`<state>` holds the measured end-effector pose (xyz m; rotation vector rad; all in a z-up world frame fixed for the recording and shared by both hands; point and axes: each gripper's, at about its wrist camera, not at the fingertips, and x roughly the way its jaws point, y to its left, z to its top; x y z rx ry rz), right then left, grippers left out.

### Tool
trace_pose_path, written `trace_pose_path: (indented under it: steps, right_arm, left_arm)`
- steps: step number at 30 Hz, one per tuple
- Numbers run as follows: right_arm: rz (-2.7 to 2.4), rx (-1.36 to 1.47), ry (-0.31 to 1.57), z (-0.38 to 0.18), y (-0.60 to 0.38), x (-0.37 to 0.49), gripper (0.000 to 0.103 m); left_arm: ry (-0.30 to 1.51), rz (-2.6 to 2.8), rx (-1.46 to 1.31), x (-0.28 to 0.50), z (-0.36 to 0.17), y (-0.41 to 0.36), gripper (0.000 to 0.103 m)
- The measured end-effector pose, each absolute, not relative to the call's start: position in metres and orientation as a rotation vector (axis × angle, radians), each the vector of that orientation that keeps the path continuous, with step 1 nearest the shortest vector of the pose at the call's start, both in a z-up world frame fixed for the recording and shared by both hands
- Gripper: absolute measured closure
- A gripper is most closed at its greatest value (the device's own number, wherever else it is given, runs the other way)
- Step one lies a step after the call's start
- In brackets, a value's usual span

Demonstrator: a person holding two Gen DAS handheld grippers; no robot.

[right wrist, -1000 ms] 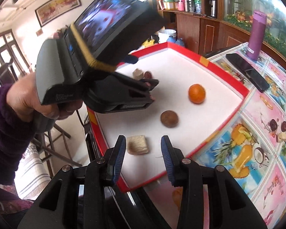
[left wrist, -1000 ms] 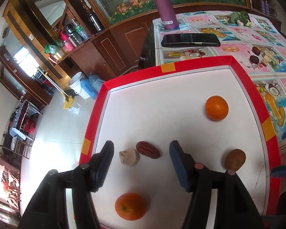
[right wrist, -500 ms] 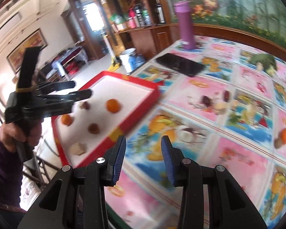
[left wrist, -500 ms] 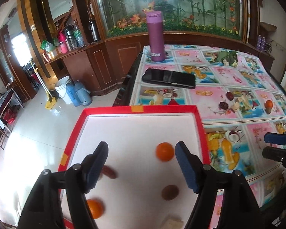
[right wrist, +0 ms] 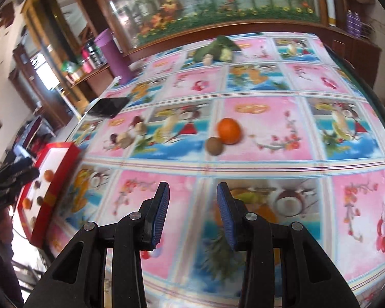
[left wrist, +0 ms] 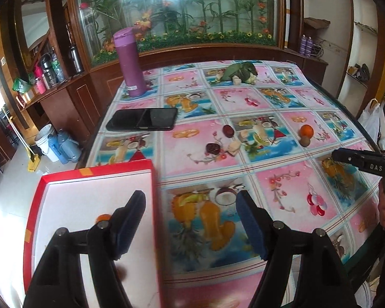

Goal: Organize fruits
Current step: 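Grasp a brown kiwi with the right tool while the left tool grasps a tan pastry cube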

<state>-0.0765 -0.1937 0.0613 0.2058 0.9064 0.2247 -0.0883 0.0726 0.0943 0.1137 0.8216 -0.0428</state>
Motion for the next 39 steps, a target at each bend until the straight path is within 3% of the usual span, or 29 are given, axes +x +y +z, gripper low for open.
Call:
trace_pose_path:
  steps: [20, 22, 36, 39]
  right_arm:
    - [0.094, 0.175, 0.954, 0.027, -0.174, -0.016, 0.066]
    - [0.075, 0.149, 0.942, 0.026, -0.172, -0.014, 0.073]
    - [0.080, 0.113, 0.919, 0.025, -0.175, -0.014, 0.081]
    - [0.090, 0.129, 0.926, 0.026, -0.176, -0.016, 0.082]
  left_arm:
    - [0.859, -0.076, 0.124, -0.020, 0.065, 0.032, 0.028]
    - [0.876, -0.093, 0.118, -0.011, 0.057, 0.027, 0.028]
    - [0.918, -0.136, 0.128, 0.039, 0.035, 0.008, 0.048]
    - [0.948, -0.141, 0.124, 0.046, 0.028, 0.007, 0.057]
